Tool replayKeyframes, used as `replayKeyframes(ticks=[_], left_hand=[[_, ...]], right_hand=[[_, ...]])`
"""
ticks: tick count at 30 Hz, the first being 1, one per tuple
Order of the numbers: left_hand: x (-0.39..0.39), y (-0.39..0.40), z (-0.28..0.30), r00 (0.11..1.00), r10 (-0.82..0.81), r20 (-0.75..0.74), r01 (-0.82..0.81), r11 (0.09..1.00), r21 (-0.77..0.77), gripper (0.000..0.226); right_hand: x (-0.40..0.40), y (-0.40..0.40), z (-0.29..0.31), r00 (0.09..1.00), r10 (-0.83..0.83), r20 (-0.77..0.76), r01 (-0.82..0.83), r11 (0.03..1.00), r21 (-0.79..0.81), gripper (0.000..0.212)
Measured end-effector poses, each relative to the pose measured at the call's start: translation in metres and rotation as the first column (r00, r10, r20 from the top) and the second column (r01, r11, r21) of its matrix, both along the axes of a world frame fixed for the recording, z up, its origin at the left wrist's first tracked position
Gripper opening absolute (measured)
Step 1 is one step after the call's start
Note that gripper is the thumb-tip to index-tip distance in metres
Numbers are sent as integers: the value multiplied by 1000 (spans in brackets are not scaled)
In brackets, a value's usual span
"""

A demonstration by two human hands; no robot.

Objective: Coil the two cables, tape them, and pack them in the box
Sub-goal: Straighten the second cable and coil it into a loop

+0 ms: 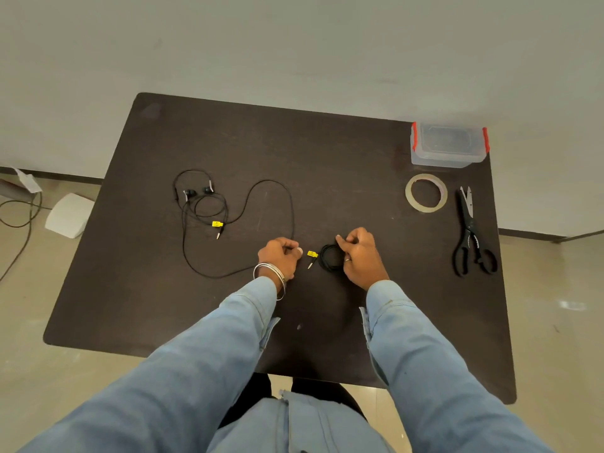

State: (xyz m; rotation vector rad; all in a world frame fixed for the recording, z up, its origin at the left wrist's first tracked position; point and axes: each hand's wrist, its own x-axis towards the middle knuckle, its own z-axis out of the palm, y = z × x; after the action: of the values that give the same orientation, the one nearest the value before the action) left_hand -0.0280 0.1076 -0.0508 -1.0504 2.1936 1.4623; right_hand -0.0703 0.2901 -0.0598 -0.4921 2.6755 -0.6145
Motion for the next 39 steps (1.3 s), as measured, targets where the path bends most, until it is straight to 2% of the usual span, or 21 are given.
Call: replayKeyframes(ticks=[3, 6, 9, 12, 14, 17, 20, 23, 24, 25, 27, 28, 30, 31, 34, 36, 38, 39], left_hand=[[5, -21, 2, 997, -49, -51, 45, 995, -89, 9], [15, -50, 6, 985, -159, -71, 133, 950, -281, 15], [30, -84, 5, 958, -287, -12, 259, 881, -395, 22], [45, -116, -1, 897, -440, 48, 417, 802, -427, 33], [52, -131, -2, 812, -572, 116, 557, 698, -450, 41], [62, -145, -6, 683, -702, 200, 690, 532, -491, 44], [68, -153, -10, 637, -739, 218, 710, 453, -539, 39], [66, -157, -9, 542, -784, 303, 743, 278, -609, 37], [64, -158, -9, 526, -790, 316, 747, 251, -616, 37], [62, -158, -8, 529, -789, 312, 742, 252, -621, 36], [57, -162, -10, 595, -772, 224, 702, 363, -612, 31], [54, -165, -9, 668, -735, 116, 649, 498, -575, 25], [50, -171, -5, 819, -560, -127, 471, 782, -407, 14], [48, -173, 0, 856, -467, -221, 379, 859, -344, 11], [37, -184, 14, 878, -259, -403, 157, 950, -269, 16], [25, -196, 26, 873, -26, -487, -65, 983, -170, 19], [13, -212, 44, 815, 230, -532, -325, 941, -90, 18], [8, -221, 54, 783, 308, -540, -418, 904, -91, 17]], right_hand=[[-2, -2, 8, 1000, -9, -1, 9, 997, 79, 59], [-7, -18, 22, 997, -43, -56, 53, 982, 181, 71], [-8, -51, 35, 986, -11, -169, 53, 968, 244, 72], [0, -94, 37, 981, 7, -196, 29, 983, 182, 62], [12, -121, 31, 984, 32, -174, -13, 994, 107, 48], [32, -150, 15, 990, 105, -95, -91, 986, 140, 33], [48, -164, 3, 993, 116, -4, -114, 980, 165, 39], [58, -166, -3, 992, 123, -4, -121, 979, 165, 44], [60, -165, -4, 994, 110, -16, -106, 983, 152, 42], [62, -165, -4, 995, 95, -38, -89, 987, 130, 39], [64, -164, -6, 989, 70, -128, -59, 994, 87, 26], [63, -163, -7, 984, 51, -170, -39, 997, 70, 18], [61, -162, -3, 991, -7, -132, 12, 999, 30, 9], [59, -162, 1, 995, -46, -91, 46, 999, 4, 12], [50, -160, 15, 993, -113, -41, 109, 991, -78, 26], [40, -152, 23, 993, -119, -3, 117, 980, -161, 25], [29, -140, 31, 988, -141, 54, 150, 957, -249, 17], [23, -134, 36, 982, -170, 84, 187, 937, -295, 14]])
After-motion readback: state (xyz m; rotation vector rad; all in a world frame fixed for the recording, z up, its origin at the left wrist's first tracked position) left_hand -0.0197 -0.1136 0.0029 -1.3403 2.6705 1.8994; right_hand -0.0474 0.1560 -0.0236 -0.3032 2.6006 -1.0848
